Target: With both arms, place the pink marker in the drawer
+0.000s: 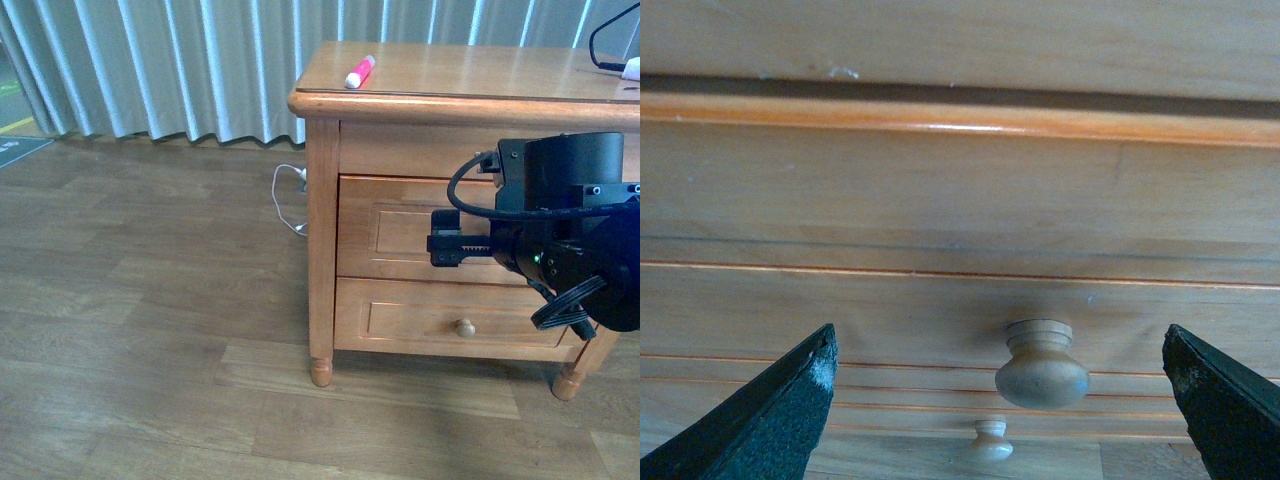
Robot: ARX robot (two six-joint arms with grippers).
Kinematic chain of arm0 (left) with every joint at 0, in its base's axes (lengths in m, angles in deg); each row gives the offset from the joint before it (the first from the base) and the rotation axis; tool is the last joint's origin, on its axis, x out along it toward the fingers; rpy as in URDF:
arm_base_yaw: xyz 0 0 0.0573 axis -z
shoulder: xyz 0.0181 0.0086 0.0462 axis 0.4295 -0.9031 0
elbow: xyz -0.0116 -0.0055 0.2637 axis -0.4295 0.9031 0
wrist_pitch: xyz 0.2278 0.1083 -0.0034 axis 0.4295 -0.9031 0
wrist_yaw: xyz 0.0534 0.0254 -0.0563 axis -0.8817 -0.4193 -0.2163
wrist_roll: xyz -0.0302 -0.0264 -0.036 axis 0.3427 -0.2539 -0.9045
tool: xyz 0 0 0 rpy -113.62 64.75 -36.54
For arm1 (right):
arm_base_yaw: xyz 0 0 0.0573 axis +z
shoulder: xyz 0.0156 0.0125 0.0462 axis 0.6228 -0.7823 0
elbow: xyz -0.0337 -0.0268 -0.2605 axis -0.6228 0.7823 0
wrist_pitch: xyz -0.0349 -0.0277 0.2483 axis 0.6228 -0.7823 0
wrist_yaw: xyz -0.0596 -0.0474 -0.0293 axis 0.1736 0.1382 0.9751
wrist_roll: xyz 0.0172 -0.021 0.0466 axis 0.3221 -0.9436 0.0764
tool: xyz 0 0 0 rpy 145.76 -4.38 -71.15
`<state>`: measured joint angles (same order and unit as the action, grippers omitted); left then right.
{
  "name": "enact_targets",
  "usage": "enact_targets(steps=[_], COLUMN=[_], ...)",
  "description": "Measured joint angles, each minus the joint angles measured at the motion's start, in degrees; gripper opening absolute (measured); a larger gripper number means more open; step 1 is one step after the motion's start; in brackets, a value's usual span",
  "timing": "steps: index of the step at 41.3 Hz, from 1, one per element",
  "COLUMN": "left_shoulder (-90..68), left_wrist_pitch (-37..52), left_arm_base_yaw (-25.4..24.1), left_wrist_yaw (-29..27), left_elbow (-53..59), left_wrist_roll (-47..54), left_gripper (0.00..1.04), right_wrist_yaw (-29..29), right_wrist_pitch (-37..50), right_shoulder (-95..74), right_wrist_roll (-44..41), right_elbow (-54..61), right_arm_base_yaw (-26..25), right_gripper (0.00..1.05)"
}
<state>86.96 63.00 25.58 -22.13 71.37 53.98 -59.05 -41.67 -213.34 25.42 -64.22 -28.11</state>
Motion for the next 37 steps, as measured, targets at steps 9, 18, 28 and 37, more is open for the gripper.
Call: enact_targets(steps=[9, 18, 28, 37], left_shoulder=[0.0, 0.0, 0.0, 0.0], left_wrist_pitch=[0.0, 0.0, 0.0, 0.0], left_arm_base_yaw=[0.0, 0.0, 0.0, 0.0], left_wrist_yaw=[0.0, 0.0, 0.0, 0.0], left_elbow=[0.0, 0.0, -0.02, 0.0], left_wrist_roll=[0.0, 0.0, 0.0, 0.0], left_gripper=[0.98, 0.98, 0.98, 0.98], right_wrist_yaw=[-0.13, 0.2, 1.27, 1.33], right_wrist_pitch=[-0.87, -1.36, -1.36, -1.64], right_shoulder=[-1.03, -1.36, -1.36, -1.36], right_wrist_roll=[-0.35, -0.42, -0.44, -0.46], right_elbow=[-1.2, -1.75, -1.75, -1.75], right_arm_base_yaw=[0.0, -0.07, -0.07, -0.11], right_gripper=[0.96, 0.96, 0.96, 0.57])
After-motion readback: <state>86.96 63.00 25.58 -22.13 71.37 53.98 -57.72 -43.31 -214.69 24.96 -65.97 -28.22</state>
